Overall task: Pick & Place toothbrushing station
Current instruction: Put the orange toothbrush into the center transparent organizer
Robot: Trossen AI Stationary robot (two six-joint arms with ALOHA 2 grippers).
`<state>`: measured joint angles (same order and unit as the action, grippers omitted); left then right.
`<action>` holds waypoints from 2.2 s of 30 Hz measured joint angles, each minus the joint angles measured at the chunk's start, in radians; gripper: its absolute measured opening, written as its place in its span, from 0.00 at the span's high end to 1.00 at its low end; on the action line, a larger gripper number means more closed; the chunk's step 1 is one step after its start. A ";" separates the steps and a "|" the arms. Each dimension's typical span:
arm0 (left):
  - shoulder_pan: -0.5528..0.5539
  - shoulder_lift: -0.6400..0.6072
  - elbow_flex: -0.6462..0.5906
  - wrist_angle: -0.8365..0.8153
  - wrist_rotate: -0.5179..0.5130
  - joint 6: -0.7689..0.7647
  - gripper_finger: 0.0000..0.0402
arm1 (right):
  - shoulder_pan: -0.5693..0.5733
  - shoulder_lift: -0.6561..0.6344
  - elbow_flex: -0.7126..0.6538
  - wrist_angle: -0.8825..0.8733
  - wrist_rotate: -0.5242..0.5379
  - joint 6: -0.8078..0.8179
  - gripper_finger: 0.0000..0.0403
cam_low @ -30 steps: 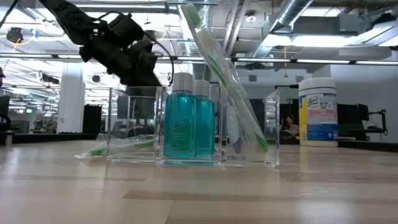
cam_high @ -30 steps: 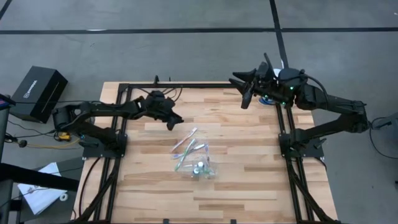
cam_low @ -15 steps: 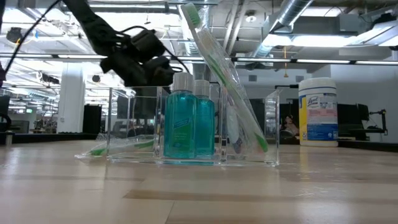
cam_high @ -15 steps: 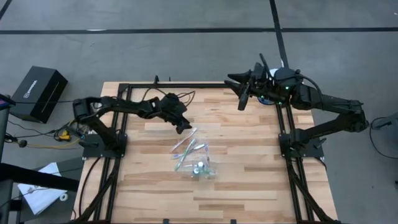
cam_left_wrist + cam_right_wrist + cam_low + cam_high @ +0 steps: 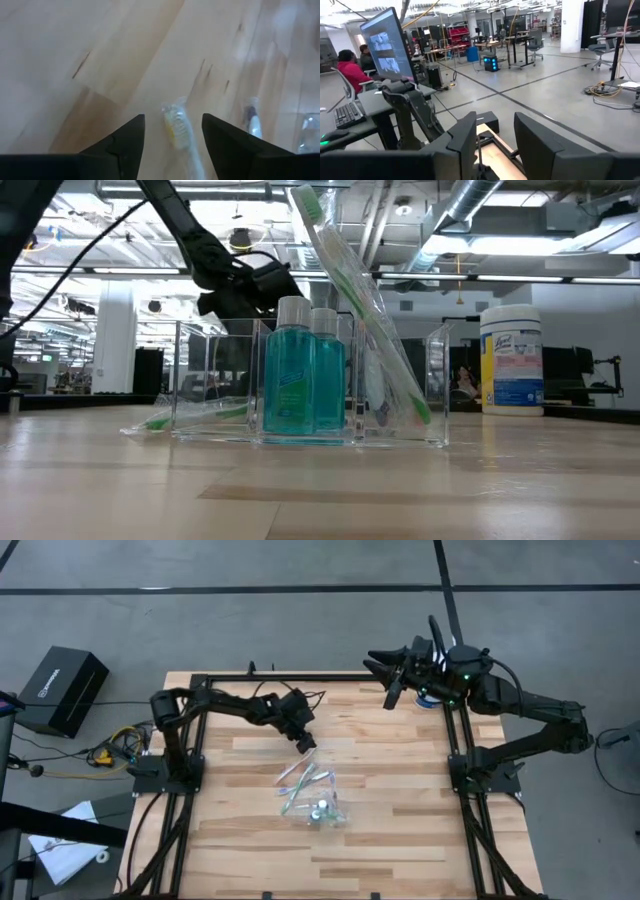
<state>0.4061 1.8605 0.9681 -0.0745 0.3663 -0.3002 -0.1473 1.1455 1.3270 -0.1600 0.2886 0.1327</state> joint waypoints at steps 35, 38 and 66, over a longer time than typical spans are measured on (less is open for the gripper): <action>-0.036 0.083 0.018 -0.015 0.034 0.091 0.60 | -0.111 0.000 0.001 0.027 -0.163 -0.001 0.71; -0.035 0.094 0.018 -0.010 0.034 0.093 0.63 | -0.111 0.000 0.001 0.027 -0.164 -0.001 0.71; 0.010 -0.074 0.010 0.274 0.054 -0.061 0.99 | -0.110 0.000 0.001 0.037 -0.184 -0.010 0.71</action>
<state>0.4165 1.7867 0.9779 0.1993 0.4201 -0.3612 -0.2577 1.1458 1.3281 -0.1226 0.1043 0.1223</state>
